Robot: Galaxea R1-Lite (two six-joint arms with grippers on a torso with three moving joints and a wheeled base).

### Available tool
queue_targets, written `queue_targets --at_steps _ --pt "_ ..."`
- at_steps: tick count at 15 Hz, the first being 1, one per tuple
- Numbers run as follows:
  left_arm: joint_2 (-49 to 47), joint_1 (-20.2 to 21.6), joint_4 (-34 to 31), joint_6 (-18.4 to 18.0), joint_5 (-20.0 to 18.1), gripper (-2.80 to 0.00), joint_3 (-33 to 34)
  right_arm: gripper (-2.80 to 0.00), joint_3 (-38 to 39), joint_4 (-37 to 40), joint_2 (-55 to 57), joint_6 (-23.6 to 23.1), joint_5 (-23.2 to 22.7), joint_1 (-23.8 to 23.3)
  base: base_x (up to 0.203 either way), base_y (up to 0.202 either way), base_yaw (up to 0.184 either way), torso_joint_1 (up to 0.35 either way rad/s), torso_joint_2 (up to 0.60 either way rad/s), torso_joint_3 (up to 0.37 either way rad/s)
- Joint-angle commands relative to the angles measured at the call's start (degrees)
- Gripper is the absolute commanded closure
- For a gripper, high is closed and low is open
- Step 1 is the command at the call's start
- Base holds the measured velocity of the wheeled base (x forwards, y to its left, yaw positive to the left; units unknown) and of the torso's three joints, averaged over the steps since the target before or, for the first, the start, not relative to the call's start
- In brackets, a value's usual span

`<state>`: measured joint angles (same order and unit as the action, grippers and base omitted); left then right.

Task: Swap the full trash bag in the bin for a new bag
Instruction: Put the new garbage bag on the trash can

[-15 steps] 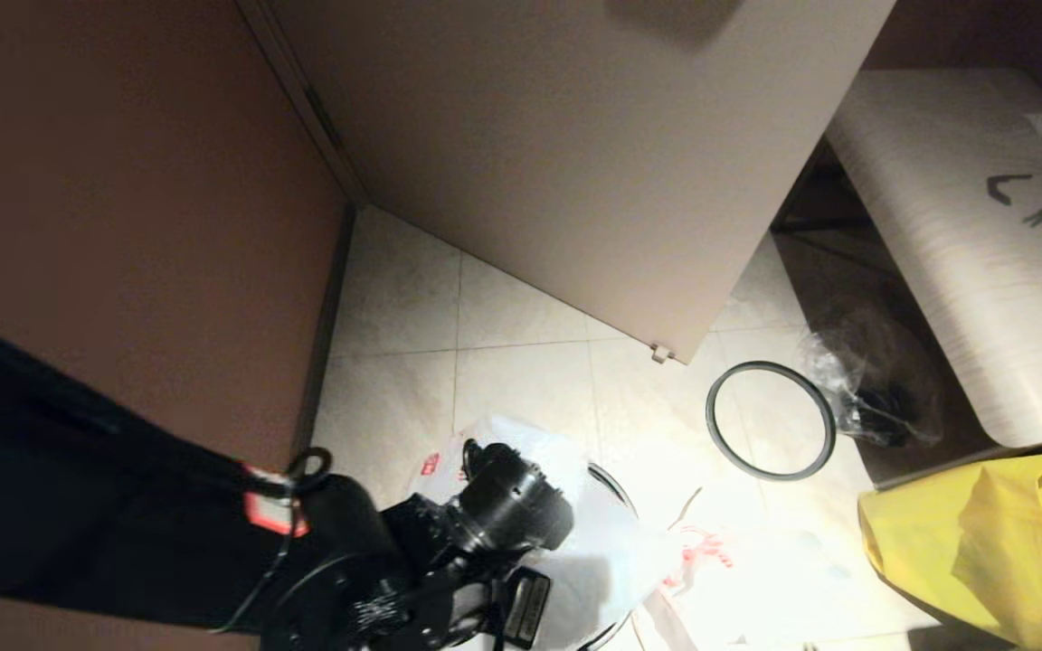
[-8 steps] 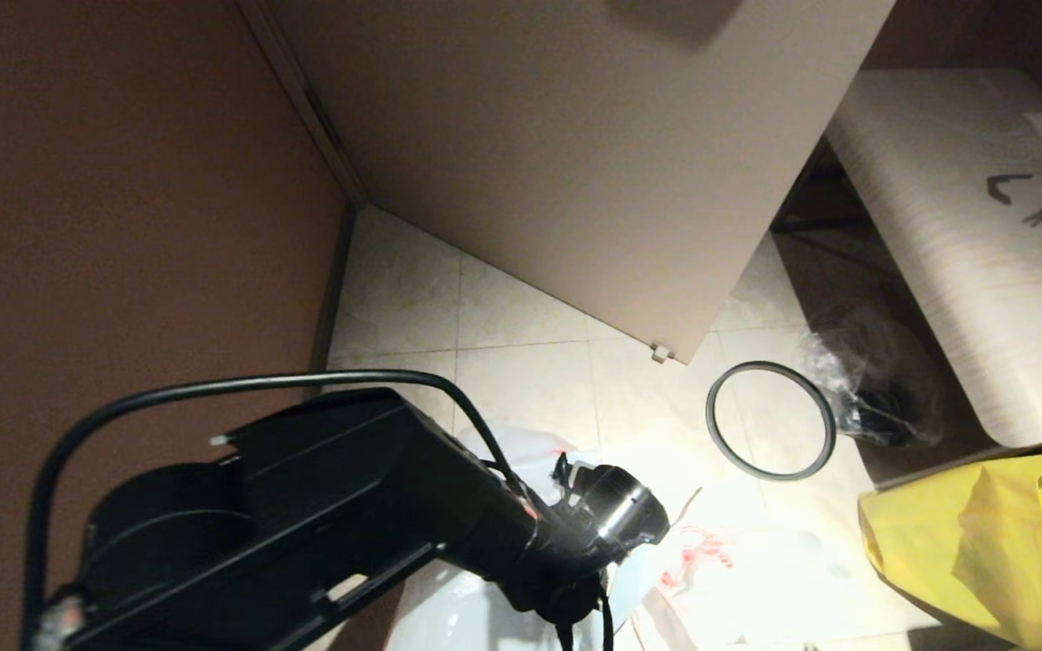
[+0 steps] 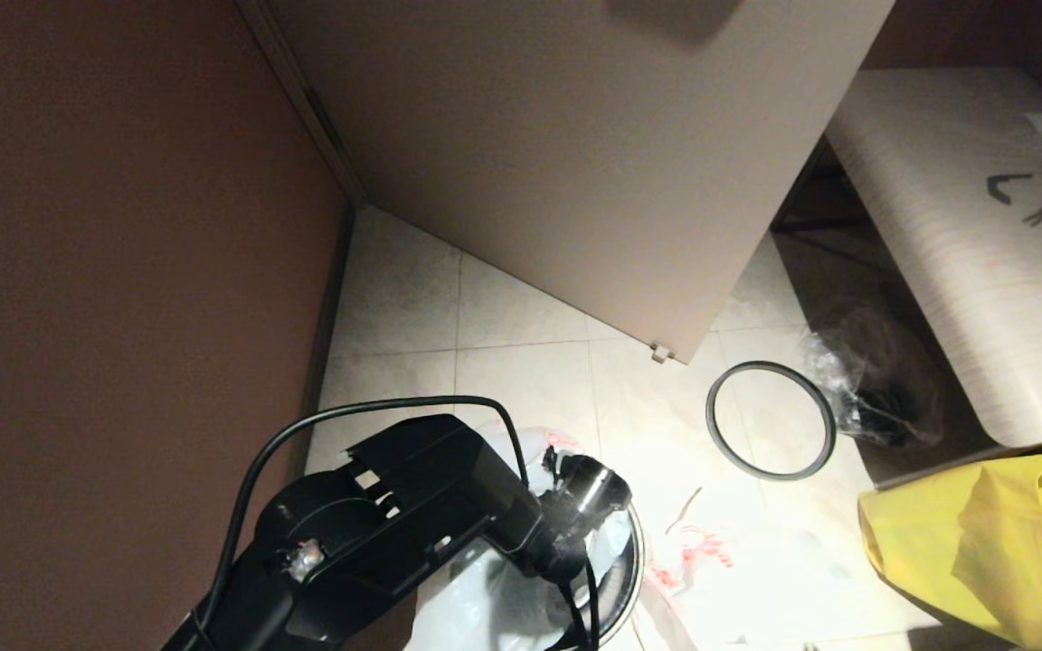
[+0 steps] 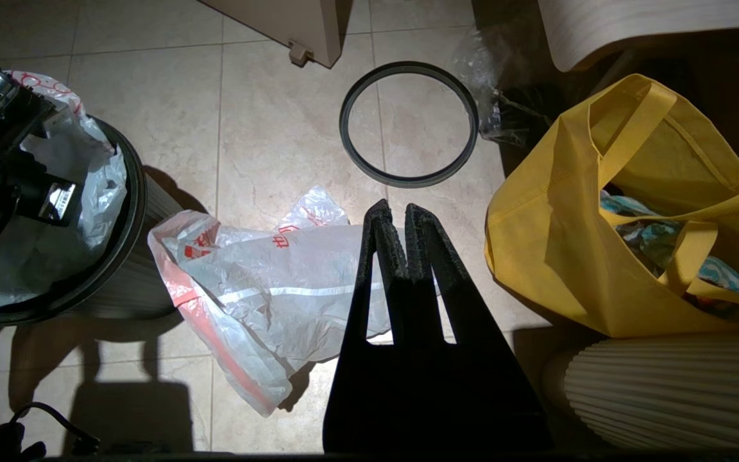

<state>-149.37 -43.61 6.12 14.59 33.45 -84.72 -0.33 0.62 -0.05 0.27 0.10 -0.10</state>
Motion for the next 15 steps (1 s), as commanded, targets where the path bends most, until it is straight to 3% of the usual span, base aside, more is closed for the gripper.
queue_targets --at_steps 1,6,11,15 --pt "-1.3 1.8 0.1 -1.7 0.2 0.0 -0.9 0.0 0.0 0.0 0.0 0.0 0.0 0.0 0.0 0.0 0.0 0.0 0.0 0.0" --pt "-6.3 4.2 1.9 -15.9 1.5 0.0 -4.8 0.0 0.0 0.0 0.0 0.0 0.0 0.0 0.0 0.0 0.0 0.0 0.0 0.0" --pt "-6.7 4.3 12.5 -28.8 1.9 0.0 -2.1 0.0 0.0 0.0 0.0 0.0 0.0 0.0 0.0 0.0 0.0 0.0 0.0 0.0" --pt "-3.3 5.4 12.5 -29.7 3.0 0.0 4.6 0.0 0.0 0.0 0.0 0.0 0.0 0.0 0.0 0.0 0.0 0.0 0.0 0.0"
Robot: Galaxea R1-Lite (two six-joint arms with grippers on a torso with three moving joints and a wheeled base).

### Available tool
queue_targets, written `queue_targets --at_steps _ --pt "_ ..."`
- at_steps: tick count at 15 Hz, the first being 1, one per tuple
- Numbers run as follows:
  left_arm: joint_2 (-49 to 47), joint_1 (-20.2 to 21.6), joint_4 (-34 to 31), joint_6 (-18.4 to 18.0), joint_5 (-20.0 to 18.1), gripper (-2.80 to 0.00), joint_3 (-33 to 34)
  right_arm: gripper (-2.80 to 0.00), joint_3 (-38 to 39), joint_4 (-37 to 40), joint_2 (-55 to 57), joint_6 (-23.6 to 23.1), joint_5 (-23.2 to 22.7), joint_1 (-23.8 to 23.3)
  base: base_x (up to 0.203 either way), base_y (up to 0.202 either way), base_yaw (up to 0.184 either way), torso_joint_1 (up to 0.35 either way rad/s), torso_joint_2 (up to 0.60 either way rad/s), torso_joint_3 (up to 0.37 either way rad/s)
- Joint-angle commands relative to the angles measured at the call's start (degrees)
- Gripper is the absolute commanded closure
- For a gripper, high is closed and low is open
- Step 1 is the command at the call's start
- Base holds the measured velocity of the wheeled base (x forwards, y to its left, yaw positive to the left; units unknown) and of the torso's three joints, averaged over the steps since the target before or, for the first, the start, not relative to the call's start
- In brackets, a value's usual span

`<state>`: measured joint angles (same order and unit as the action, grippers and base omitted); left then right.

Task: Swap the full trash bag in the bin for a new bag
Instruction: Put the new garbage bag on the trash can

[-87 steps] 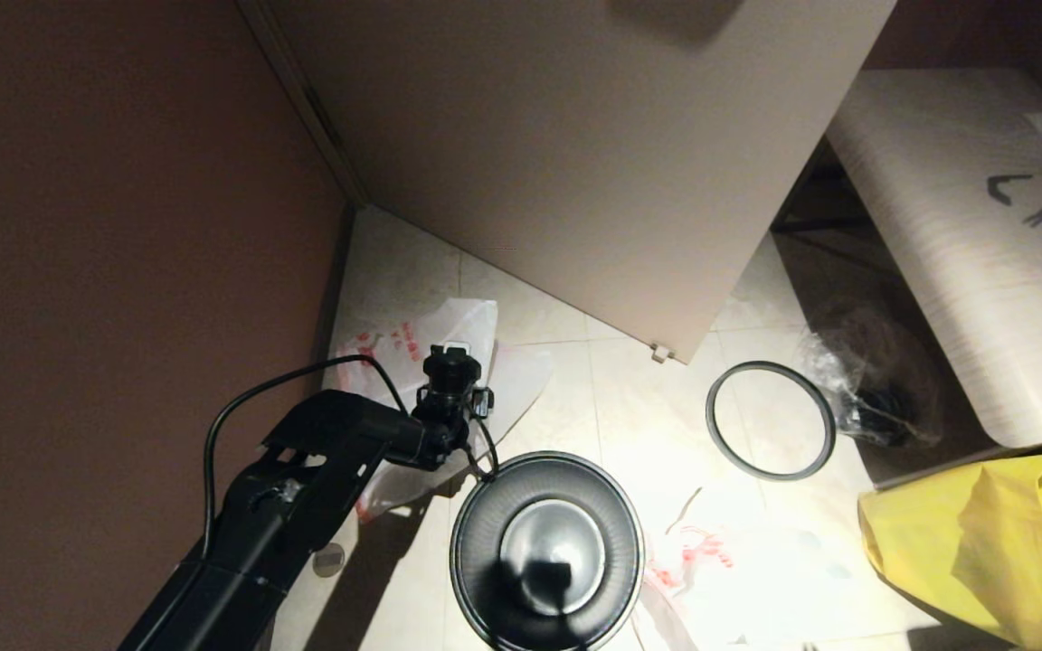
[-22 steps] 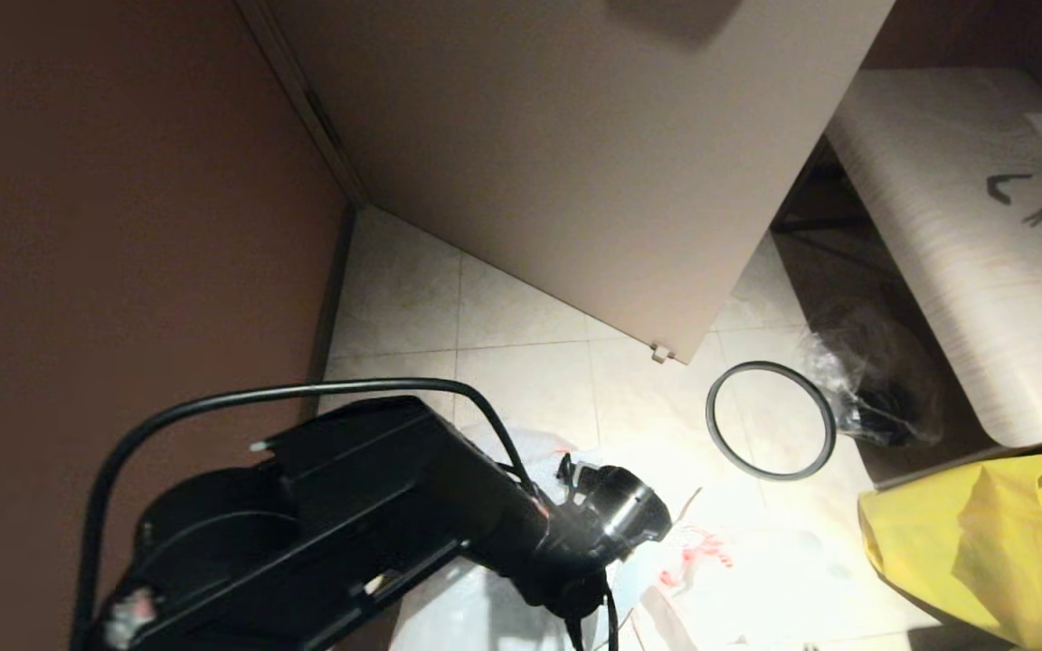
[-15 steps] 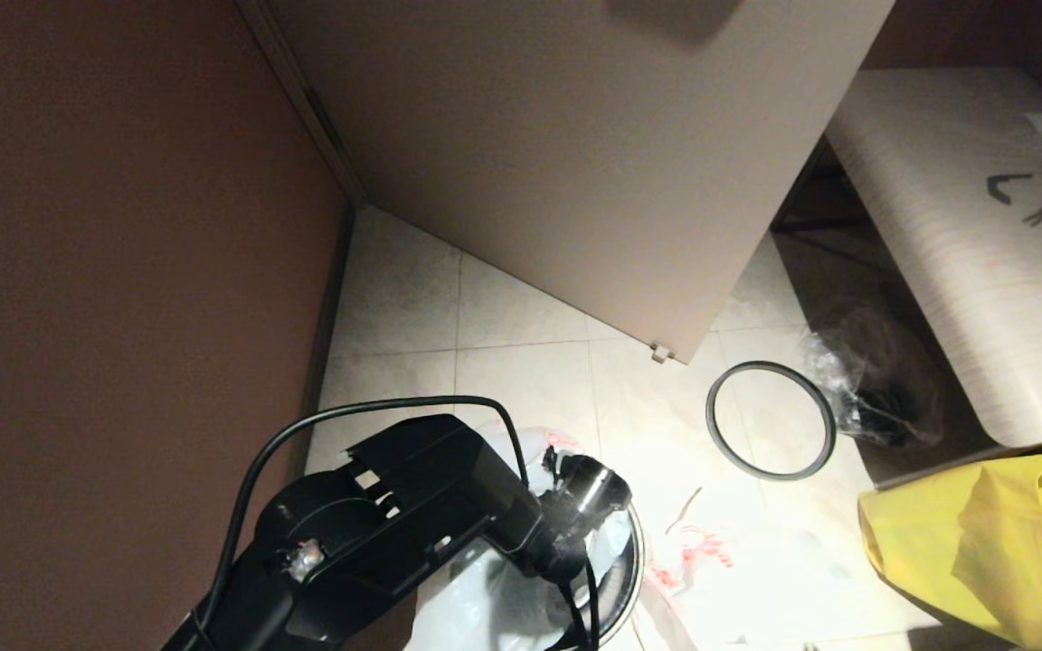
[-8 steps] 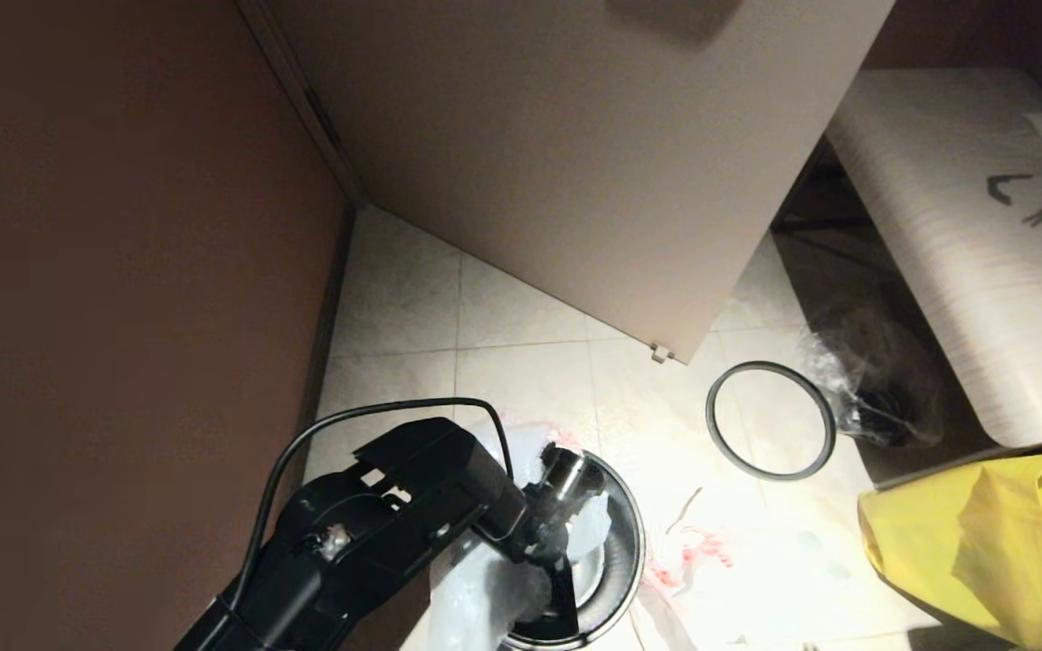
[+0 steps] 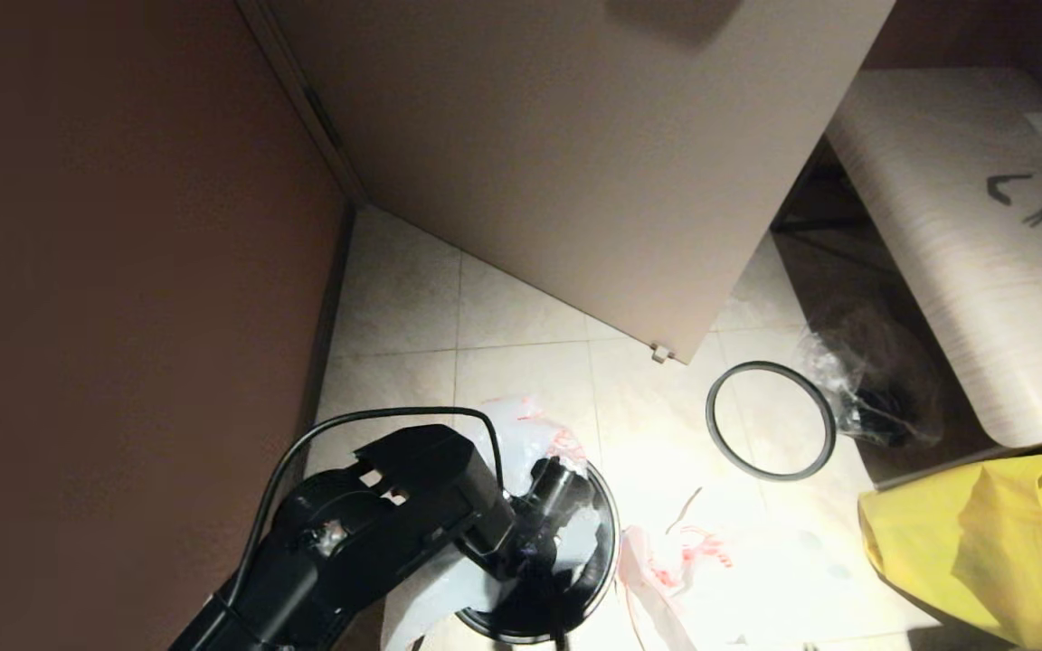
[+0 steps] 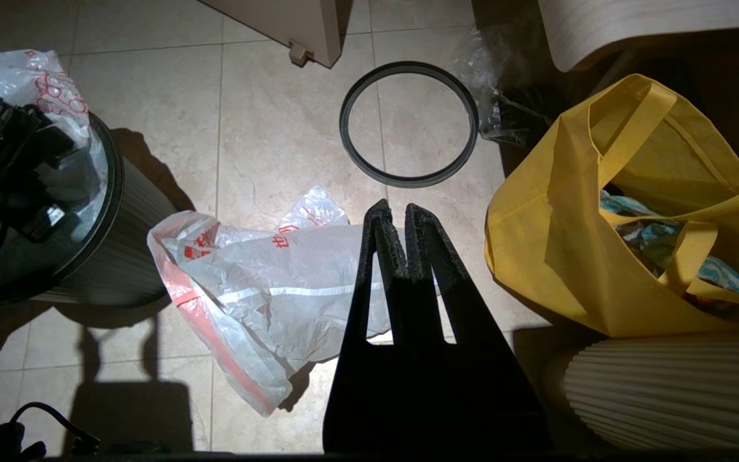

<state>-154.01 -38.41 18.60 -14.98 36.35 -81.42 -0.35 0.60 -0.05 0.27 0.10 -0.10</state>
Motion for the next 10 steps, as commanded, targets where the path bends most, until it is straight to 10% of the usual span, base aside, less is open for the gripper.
queue_targets --at_steps 1,10 --pt "2.6 1.1 0.3 0.1 2.4 0.0 3.6 0.0 0.0 0.0 0.0 0.0 0.0 0.0 0.0 0.0 0.0 0.0 0.0 0.0" --pt "6.9 3.4 -5.4 -8.5 -5.7 0.0 6.5 0.0 0.0 0.0 0.0 0.0 0.0 0.0 0.0 0.0 0.0 0.0 0.0 0.0"
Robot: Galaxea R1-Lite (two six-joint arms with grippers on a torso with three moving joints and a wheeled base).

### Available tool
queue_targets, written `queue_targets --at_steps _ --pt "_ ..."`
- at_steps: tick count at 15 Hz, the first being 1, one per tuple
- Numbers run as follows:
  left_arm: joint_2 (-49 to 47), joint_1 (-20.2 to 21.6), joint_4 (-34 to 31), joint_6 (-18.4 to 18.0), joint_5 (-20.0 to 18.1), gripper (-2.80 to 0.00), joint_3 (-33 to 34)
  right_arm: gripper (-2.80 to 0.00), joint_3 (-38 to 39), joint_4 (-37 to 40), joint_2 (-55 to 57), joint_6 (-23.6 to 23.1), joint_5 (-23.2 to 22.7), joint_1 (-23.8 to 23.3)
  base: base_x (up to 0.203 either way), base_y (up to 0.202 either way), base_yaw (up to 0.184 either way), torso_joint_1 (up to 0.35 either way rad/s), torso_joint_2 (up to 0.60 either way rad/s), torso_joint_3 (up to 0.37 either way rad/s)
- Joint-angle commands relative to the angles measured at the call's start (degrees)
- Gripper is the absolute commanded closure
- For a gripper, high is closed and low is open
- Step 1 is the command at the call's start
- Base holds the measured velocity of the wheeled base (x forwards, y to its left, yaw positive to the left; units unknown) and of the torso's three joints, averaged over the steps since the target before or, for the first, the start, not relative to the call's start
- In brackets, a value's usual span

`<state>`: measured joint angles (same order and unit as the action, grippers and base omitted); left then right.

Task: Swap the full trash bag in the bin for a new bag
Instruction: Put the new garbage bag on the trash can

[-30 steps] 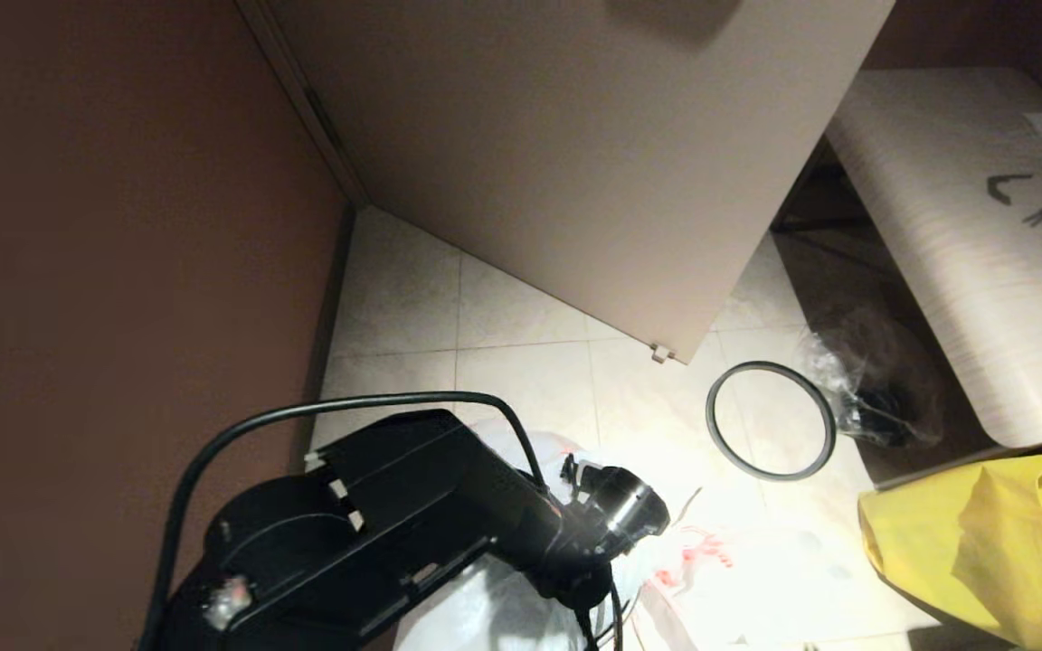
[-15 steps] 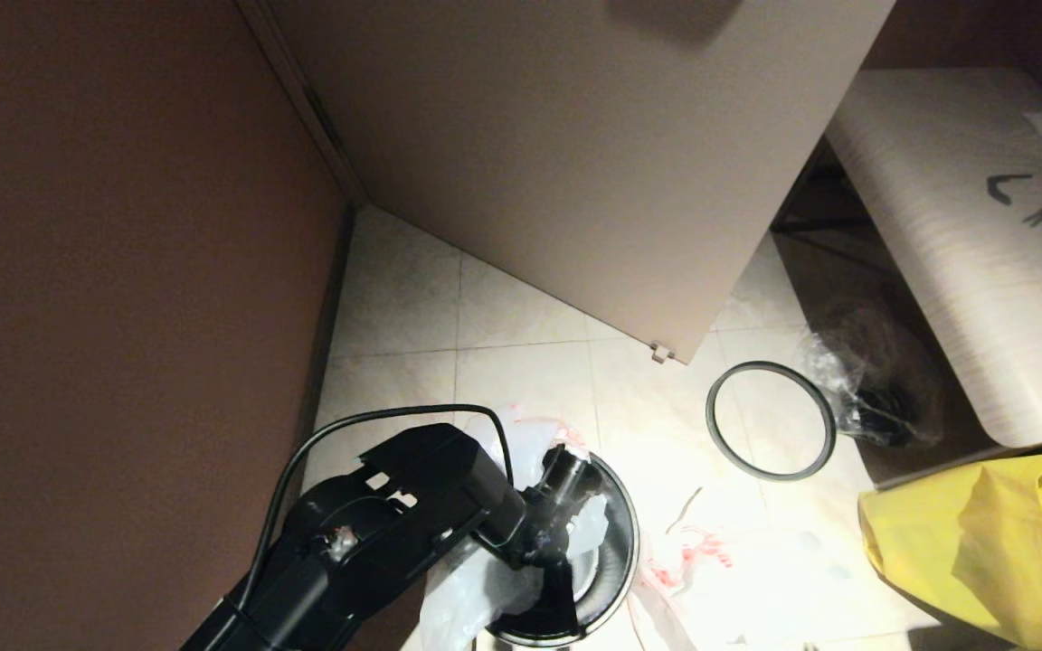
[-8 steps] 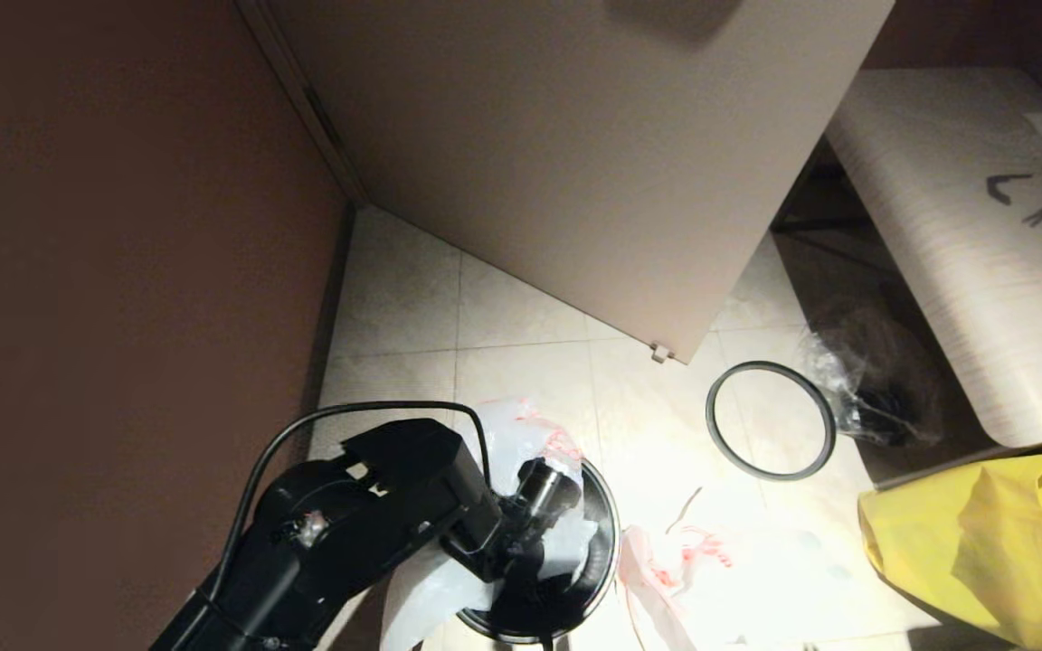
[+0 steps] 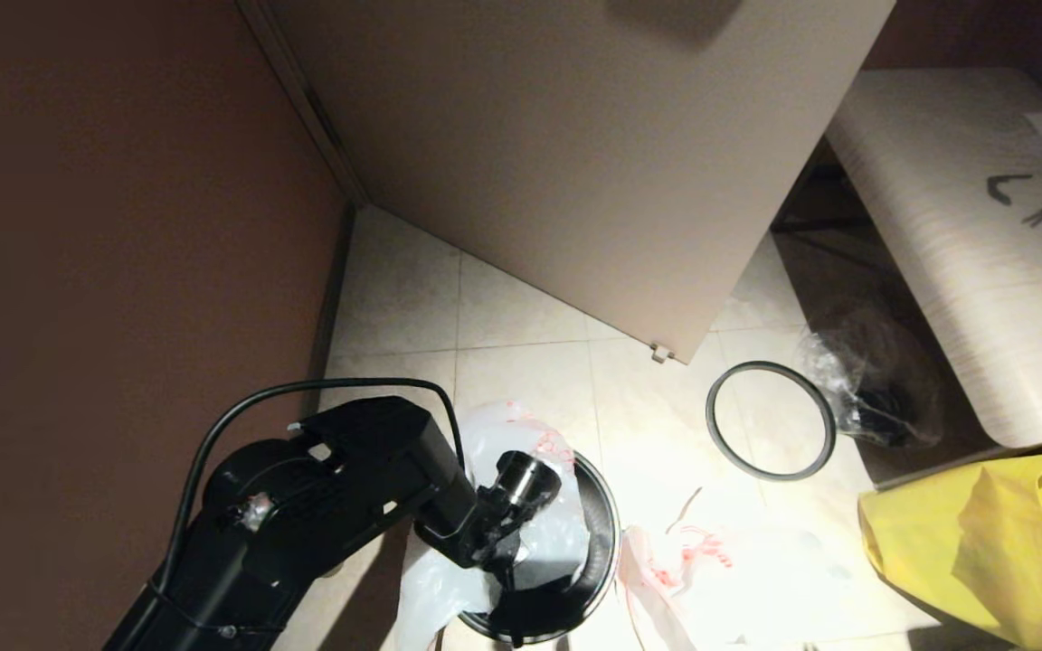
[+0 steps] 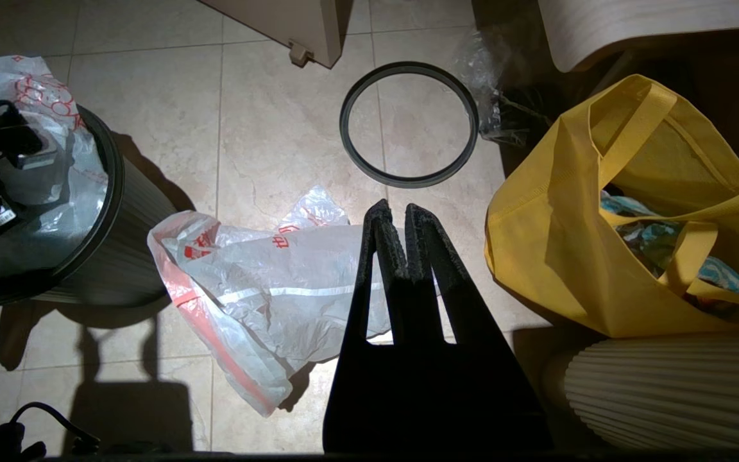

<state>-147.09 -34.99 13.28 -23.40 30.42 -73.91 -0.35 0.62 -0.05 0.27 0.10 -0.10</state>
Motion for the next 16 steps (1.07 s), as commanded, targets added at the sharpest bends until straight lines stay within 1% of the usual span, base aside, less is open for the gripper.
queue_targets --at_steps 1,3,5,7,9,10,13,16 --pt "-1.0 0.2 -2.5 -0.9 -0.2 0.0 -3.9 0.0 0.0 0.0 0.0 0.0 0.0 0.0 0.0 0.0 0.0 0.0 0.0 0.0" --pt "-4.9 0.9 -6.0 -2.7 -0.4 0.0 -10.2 0.0 0.0 0.0 0.0 0.0 0.0 0.0 0.0 0.0 0.0 0.0 0.0 0.0" --pt "-10.8 2.1 -9.1 -3.9 -0.5 0.0 -16.8 0.0 0.0 0.0 0.0 0.0 0.0 0.0 0.0 0.0 0.0 0.0 0.0 0.0" --pt "-15.8 3.1 -11.1 -4.5 -0.7 0.0 -19.8 0.0 0.0 0.0 0.0 0.0 0.0 0.0 0.0 0.0 0.0 0.0 0.0 0.0" --pt "-16.3 3.9 -15.6 -4.8 -4.6 0.0 -21.1 0.0 0.0 0.0 0.0 0.0 0.0 0.0 0.0 0.0 0.0 0.0 0.0 0.0" --pt "-16.5 4.2 -16.7 -5.2 -4.9 0.0 -22.2 0.0 0.0 0.0 0.0 0.0 0.0 0.1 0.0 0.0 0.0 0.0 0.0 0.0" --pt "-18.7 4.7 -18.4 -7.6 -4.4 0.0 -25.9 0.0 0.0 0.0 0.0 0.0 0.0 0.1 0.0 0.0 0.0 0.0 0.0 0.0" --pt "-23.4 5.2 -20.0 -9.7 -0.6 0.0 -32.3 0.0 0.0 0.0 0.0 0.0 0.0 0.0 0.0 0.0 0.0 0.0 0.0 0.0"
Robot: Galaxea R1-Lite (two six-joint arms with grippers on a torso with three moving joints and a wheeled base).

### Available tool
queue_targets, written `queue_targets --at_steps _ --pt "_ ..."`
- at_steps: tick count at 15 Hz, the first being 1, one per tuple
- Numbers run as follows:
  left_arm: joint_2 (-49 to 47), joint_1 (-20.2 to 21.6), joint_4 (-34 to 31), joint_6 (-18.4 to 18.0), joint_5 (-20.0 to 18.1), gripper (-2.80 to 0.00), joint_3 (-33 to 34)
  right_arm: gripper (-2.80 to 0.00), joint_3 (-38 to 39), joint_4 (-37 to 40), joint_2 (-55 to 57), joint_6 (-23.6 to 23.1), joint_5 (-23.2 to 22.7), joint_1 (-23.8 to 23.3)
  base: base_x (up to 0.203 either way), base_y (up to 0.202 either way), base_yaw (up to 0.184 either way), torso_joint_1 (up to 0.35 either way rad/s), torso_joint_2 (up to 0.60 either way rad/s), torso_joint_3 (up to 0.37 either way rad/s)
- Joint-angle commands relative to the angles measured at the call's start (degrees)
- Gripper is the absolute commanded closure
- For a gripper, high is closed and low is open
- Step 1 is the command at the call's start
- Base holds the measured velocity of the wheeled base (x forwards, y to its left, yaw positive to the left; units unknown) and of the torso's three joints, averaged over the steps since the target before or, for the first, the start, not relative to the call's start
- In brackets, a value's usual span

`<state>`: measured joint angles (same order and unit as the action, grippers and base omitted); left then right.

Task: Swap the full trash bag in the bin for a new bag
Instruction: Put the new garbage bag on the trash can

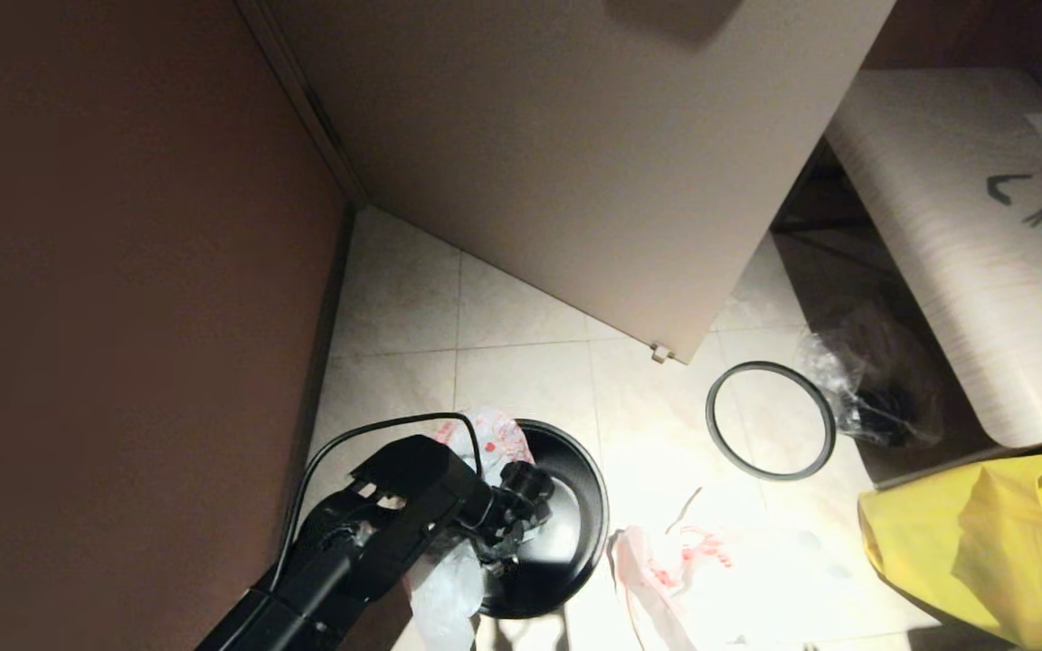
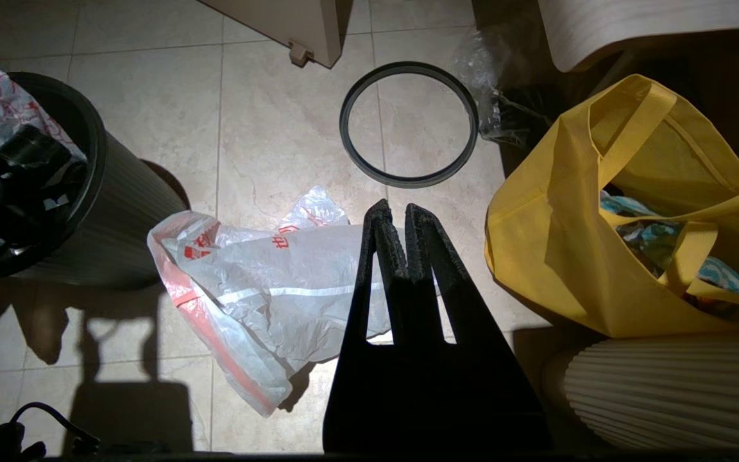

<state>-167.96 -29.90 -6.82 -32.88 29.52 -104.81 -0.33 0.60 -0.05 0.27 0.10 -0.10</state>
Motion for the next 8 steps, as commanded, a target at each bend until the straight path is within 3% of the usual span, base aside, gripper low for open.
queue_targets --at_steps 1,8 --pt "-3.3 0.2 -1.9 -0.2 0.7 0.0 -3.5 0.0 0.0 0.0 0.0 0.0 0.0 0.0 0.0 0.0 0.0 0.0 0.0 0.0" --pt "-2.7 0.6 -3.7 1.5 4.5 0.0 -5.4 0.0 0.0 0.0 0.0 0.0 0.0 0.0 0.0 0.0 0.0 0.0 0.0 0.0"
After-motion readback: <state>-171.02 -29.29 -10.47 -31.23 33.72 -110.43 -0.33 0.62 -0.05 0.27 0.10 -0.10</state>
